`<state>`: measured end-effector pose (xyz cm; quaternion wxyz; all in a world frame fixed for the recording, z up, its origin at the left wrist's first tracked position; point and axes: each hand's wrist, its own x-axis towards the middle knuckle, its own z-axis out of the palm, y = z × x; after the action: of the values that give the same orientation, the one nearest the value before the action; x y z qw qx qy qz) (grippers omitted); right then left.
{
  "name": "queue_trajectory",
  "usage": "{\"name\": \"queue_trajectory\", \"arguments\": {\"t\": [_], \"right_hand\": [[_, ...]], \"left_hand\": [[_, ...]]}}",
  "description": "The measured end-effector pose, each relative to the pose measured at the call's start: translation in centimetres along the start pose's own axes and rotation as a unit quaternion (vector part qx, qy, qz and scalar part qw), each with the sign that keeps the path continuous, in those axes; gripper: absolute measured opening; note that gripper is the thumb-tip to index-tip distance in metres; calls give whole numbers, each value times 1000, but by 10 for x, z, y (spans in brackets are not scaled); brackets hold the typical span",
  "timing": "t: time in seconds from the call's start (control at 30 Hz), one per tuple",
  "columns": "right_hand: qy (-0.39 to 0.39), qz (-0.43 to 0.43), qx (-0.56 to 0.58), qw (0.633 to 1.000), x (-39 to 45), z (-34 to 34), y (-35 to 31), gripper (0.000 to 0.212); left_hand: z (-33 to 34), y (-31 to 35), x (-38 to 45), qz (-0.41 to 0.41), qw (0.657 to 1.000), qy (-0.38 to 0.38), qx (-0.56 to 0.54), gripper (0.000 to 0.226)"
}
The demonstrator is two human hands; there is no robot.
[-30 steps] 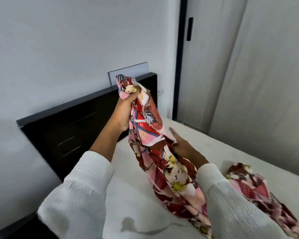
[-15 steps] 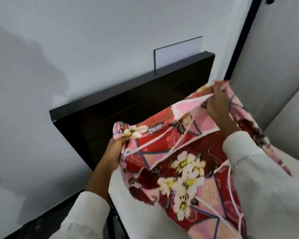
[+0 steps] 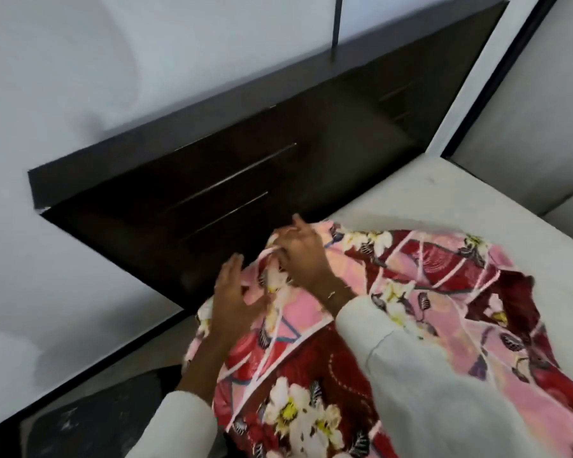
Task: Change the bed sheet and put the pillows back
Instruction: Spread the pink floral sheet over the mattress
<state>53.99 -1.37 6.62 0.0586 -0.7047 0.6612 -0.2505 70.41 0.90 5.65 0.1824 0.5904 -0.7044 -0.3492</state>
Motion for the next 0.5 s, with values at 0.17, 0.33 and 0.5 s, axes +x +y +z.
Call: {"name": "queue_trajectory", "arguments": {"t": [0.17, 0.33, 0.5], "right_hand": [[114, 9, -41, 993, -23, 3, -1, 31], [-115, 162, 13, 980, -42, -8, 75, 53], [-246, 314, 21, 917, -74, -12, 144, 67]], "left_hand": [[19, 38, 32, 40, 995, -24, -87, 26], [19, 72, 38, -30, 964, -14, -263, 22], [12, 95, 48, -72, 929, -161, -326, 25]]}}
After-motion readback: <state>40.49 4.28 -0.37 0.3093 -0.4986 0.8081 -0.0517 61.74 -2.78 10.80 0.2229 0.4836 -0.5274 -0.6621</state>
